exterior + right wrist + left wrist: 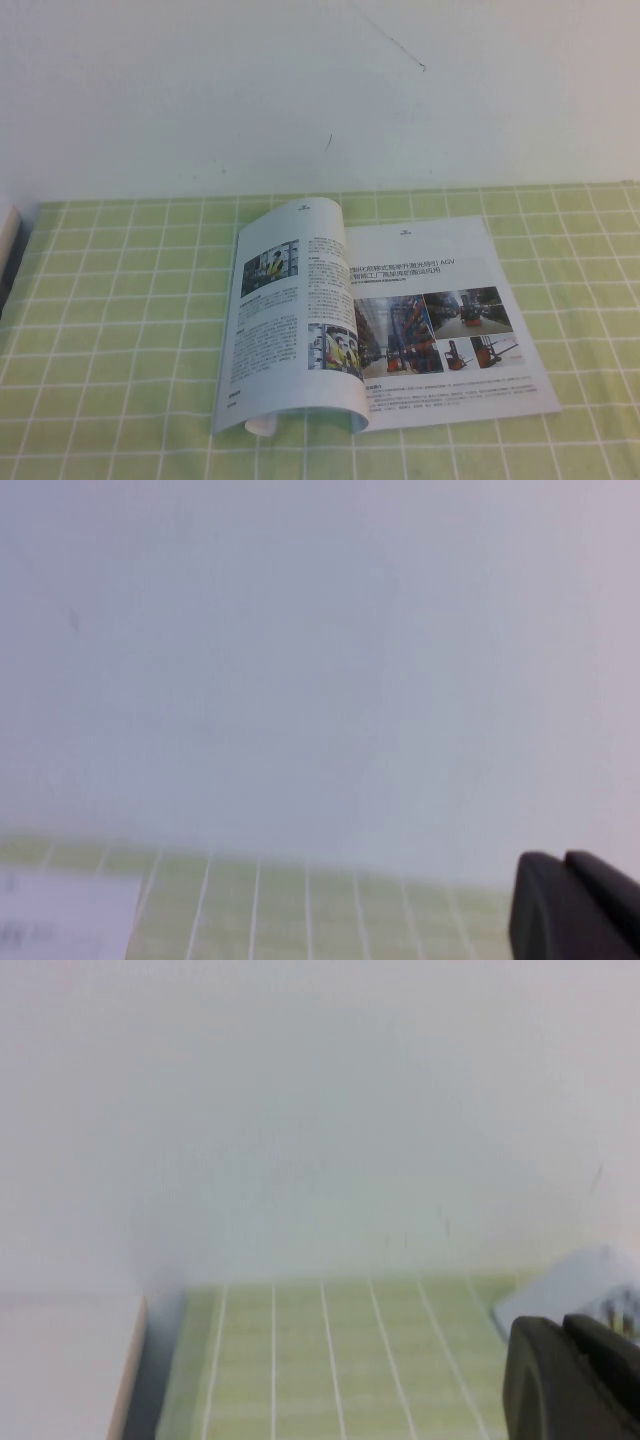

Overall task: Close book
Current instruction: 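Close the open booklet and leave it lying on the table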

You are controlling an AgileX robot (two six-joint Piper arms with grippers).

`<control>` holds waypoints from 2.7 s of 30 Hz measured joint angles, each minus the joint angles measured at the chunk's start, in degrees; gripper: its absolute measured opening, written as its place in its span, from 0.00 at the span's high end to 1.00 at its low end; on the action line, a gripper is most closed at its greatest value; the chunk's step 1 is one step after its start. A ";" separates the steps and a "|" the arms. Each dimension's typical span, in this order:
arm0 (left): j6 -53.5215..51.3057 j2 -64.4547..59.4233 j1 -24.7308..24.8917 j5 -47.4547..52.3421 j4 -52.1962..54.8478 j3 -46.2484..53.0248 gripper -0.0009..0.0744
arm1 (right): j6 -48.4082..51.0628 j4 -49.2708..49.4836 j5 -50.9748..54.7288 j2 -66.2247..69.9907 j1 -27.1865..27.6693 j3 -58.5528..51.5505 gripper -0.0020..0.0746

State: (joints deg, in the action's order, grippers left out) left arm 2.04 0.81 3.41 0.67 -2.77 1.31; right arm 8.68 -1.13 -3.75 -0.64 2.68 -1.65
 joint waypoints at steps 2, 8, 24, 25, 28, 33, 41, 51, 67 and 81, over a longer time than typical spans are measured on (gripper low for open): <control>0.00 0.00 0.00 -8.26 0.00 0.00 0.99 | 0.56 -0.10 -7.64 0.00 0.00 0.00 0.98; 0.00 0.00 0.00 -25.08 0.00 0.00 0.99 | -1.61 -0.10 -27.33 0.00 0.00 0.00 0.98; 5.29 0.00 0.00 -19.97 -1.40 -3.57 0.99 | -6.03 -10.70 -18.88 0.00 0.00 12.84 0.98; 6.15 0.00 0.00 -15.58 -1.14 -5.85 0.99 | -6.66 -12.09 -16.49 0.42 0.00 15.03 0.98; 8.00 -0.44 0.00 -5.27 -0.64 -13.51 0.99 | -10.70 -14.85 -10.11 3.54 0.00 22.11 0.98; 5.83 -7.47 0.00 7.96 1.22 -24.76 0.99 | -15.83 -15.84 2.20 12.15 0.00 31.02 0.98; -4.25 -26.15 0.00 28.38 -6.00 -36.81 0.99 | -11.58 -13.94 26.33 32.04 0.00 38.26 0.98; -44.64 -51.16 0.09 40.64 -53.81 -36.90 0.99 | 28.91 26.09 35.68 56.18 0.00 38.94 0.98; -56.03 -72.82 14.63 30.40 -62.80 -37.14 0.99 | 63.36 54.34 22.62 88.76 -16.13 41.23 0.98; -56.17 -85.23 32.16 3.84 -64.22 -37.23 0.99 | 65.84 55.63 19.67 107.25 -17.51 49.91 0.98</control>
State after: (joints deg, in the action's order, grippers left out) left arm -54.12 -84.42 35.57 4.51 -66.99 -35.92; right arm 74.52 54.50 15.92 106.61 -14.84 48.26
